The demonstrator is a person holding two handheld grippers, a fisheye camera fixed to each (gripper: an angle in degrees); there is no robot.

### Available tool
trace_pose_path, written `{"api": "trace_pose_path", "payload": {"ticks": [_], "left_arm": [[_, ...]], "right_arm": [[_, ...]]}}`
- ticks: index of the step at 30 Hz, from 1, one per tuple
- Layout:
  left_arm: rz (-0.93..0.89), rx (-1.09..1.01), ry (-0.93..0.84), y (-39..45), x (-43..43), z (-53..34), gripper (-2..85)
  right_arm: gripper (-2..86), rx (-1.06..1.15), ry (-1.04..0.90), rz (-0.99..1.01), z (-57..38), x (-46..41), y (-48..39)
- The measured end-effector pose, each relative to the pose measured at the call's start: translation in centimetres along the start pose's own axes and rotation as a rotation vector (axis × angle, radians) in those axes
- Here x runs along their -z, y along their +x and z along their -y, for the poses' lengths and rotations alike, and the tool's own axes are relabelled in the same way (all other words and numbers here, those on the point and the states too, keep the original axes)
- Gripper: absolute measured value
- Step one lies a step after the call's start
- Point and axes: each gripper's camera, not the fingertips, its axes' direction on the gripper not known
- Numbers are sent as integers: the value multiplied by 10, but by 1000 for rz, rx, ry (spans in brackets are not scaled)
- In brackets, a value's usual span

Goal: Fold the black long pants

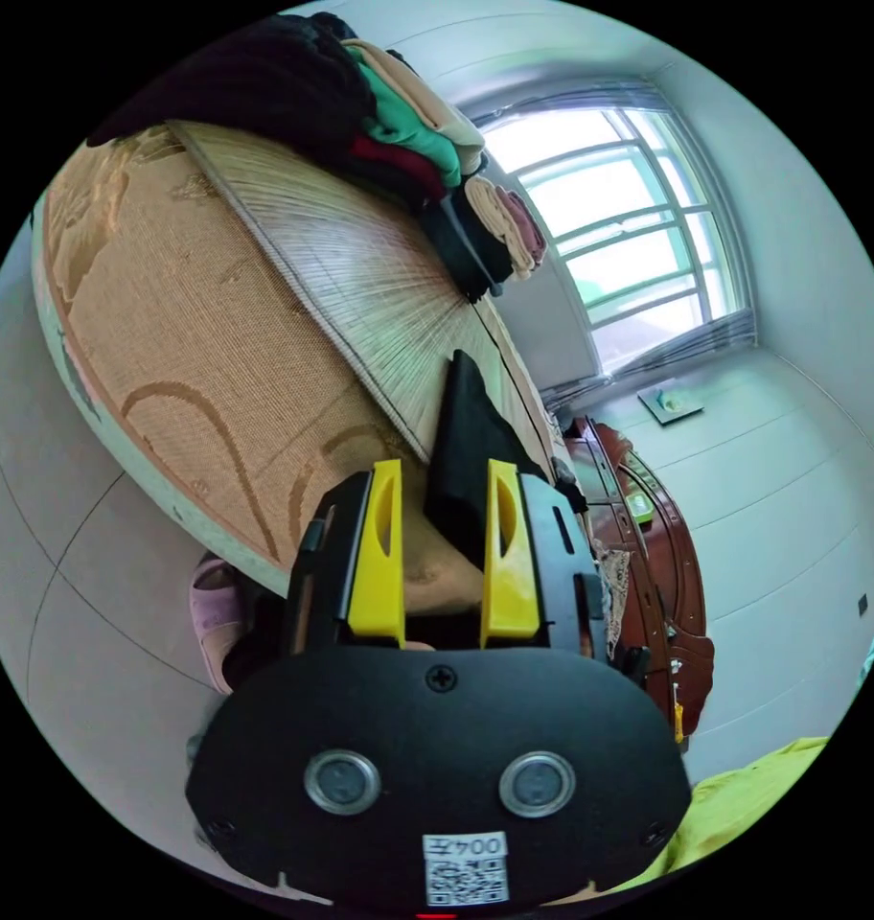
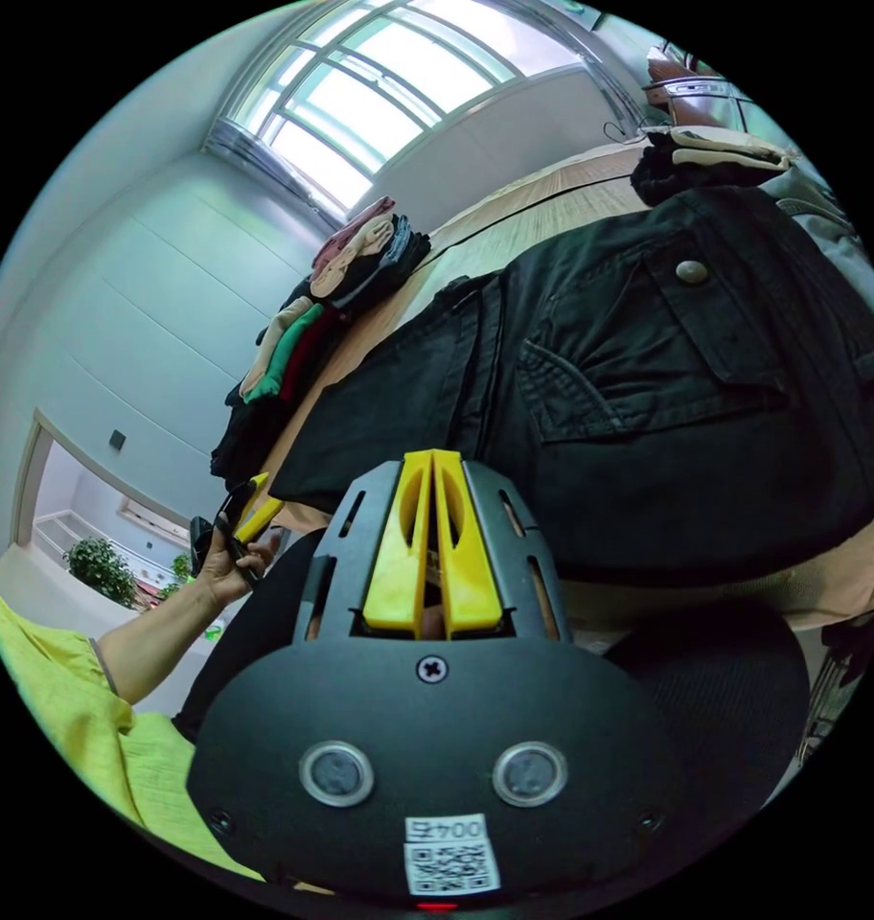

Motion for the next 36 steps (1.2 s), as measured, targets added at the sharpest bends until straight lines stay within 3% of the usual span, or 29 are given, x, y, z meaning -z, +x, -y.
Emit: {"api": "trace_pose_path", "payload": {"ticks": [5, 14, 20, 24, 31, 36], "left_arm": [[-5, -60, -51, 7, -4, 3, 123], [-109, 26, -14, -3, -8, 10, 110], [-61, 81, -29, 0, -23, 7, 80], [71, 85, -47, 16, -30, 5, 43], [101, 152, -44, 31, -31, -13, 27], [87, 29, 27, 56, -29, -30, 27]], "right_arm": [[-8, -16, 2, 20, 3, -3, 4], [-8, -23, 3, 32, 8, -8, 6], [-8, -28, 6, 34, 11, -11, 6], [-8, -18, 3, 23, 14, -12, 5], [-7, 81, 62, -245, 18, -4, -39], [-7, 166, 42, -217, 36, -30, -78]]}}
